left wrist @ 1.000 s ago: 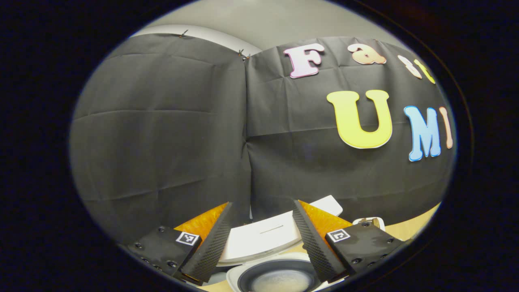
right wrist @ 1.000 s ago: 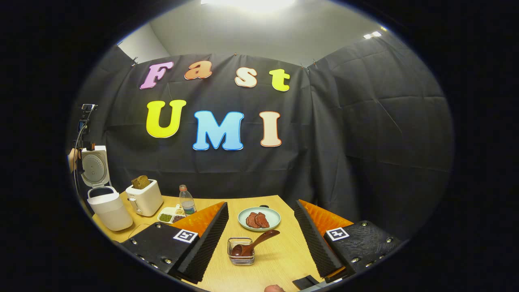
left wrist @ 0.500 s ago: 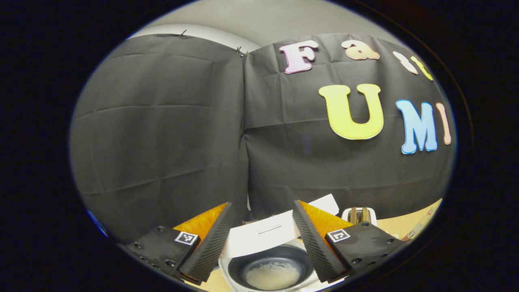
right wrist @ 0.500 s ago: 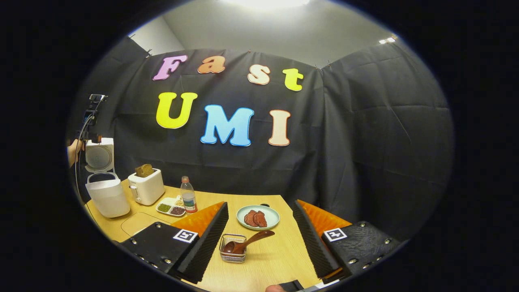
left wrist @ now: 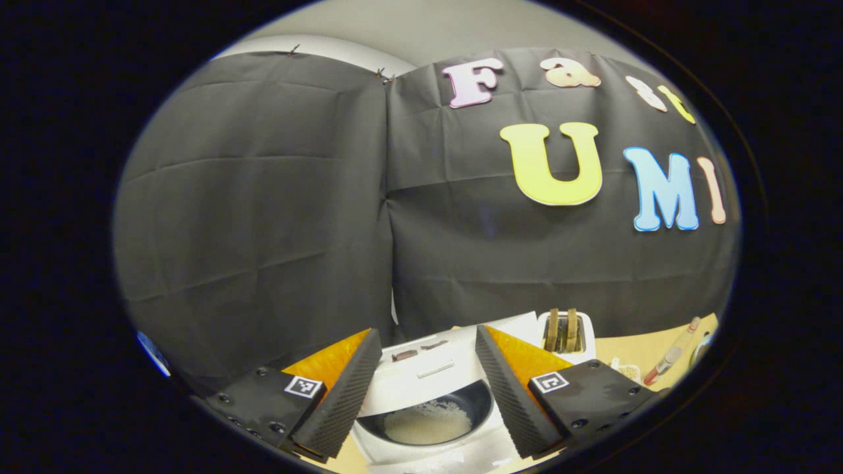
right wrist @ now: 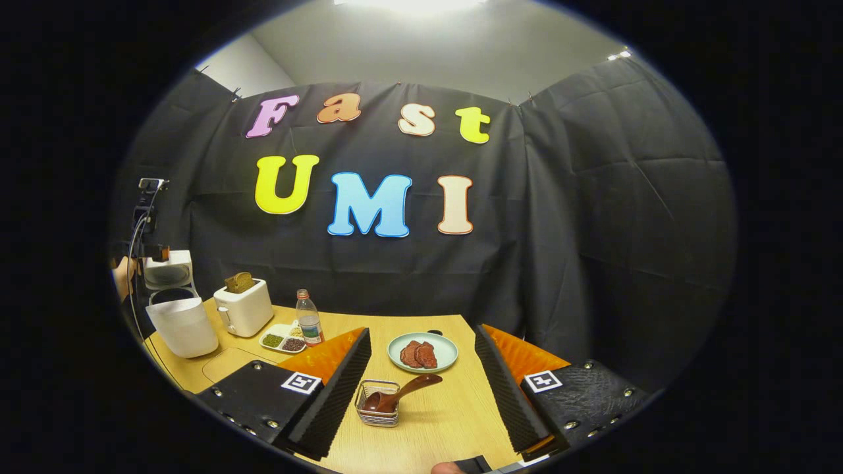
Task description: Close the left gripper, press the button to open the rice cooker; take a wooden spoon from the chopstick holder with the right hand, scoop a spoonful of rice and pour it into the rice cooker, then put the wooden spoon back into the chopstick holder.
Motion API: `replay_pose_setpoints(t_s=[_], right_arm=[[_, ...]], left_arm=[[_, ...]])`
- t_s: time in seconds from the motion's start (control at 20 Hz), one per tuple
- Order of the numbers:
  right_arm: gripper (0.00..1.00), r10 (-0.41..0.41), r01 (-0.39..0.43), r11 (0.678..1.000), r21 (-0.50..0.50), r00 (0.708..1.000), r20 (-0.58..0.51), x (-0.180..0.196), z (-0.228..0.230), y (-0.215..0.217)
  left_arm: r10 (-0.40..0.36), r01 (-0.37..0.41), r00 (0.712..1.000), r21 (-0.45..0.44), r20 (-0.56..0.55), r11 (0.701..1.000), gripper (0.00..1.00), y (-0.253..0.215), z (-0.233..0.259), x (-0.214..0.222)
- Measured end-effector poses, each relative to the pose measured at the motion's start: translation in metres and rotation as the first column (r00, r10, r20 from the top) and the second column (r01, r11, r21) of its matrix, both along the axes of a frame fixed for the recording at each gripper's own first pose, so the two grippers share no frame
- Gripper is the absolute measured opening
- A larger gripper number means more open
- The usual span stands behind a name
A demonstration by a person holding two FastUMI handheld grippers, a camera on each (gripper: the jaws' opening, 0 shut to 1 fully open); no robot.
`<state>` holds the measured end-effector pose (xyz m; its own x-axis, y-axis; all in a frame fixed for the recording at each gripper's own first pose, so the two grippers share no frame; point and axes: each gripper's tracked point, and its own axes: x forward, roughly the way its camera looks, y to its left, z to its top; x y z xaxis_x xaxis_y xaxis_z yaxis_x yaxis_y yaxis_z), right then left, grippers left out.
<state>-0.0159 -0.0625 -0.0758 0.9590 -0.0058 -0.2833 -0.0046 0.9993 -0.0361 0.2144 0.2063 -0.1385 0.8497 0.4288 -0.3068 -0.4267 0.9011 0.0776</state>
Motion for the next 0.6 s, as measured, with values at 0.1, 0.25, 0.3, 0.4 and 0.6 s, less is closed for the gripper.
replay_pose_setpoints(t_s=[0.1,0.25,0.3,0.4,0.6], right_arm=[[0.96,0.008,-0.008,1.000,-0.005,1.000,-0.003,0.000,-0.003,-0.001],[0.96,0.018,-0.018,1.000,-0.005,1.000,-0.007,0.001,-0.005,-0.001],[0.96,0.020,-0.020,1.000,-0.003,1.000,-0.007,0.001,-0.005,-0.001],[0.96,0.023,-0.023,1.000,-0.004,1.000,-0.007,0.001,-0.006,-0.001],[0.96,0.025,-0.025,1.000,-0.006,1.000,-0.007,-0.001,-0.008,-0.001]], left_arm=[[-0.002,0.002,1.000,-0.029,-0.016,1.000,0.99,-0.008,-0.011,-0.005],[-0.008,0.005,0.999,-0.060,-0.051,0.998,0.99,-0.021,-0.033,-0.018],[-0.013,0.009,0.998,-0.063,-0.065,0.998,0.99,-0.025,-0.039,-0.020],[-0.021,0.015,0.996,-0.075,-0.086,0.997,0.99,-0.031,-0.052,-0.025],[-0.028,0.017,0.992,-0.096,-0.120,0.995,1.00,-0.038,-0.072,-0.033]])
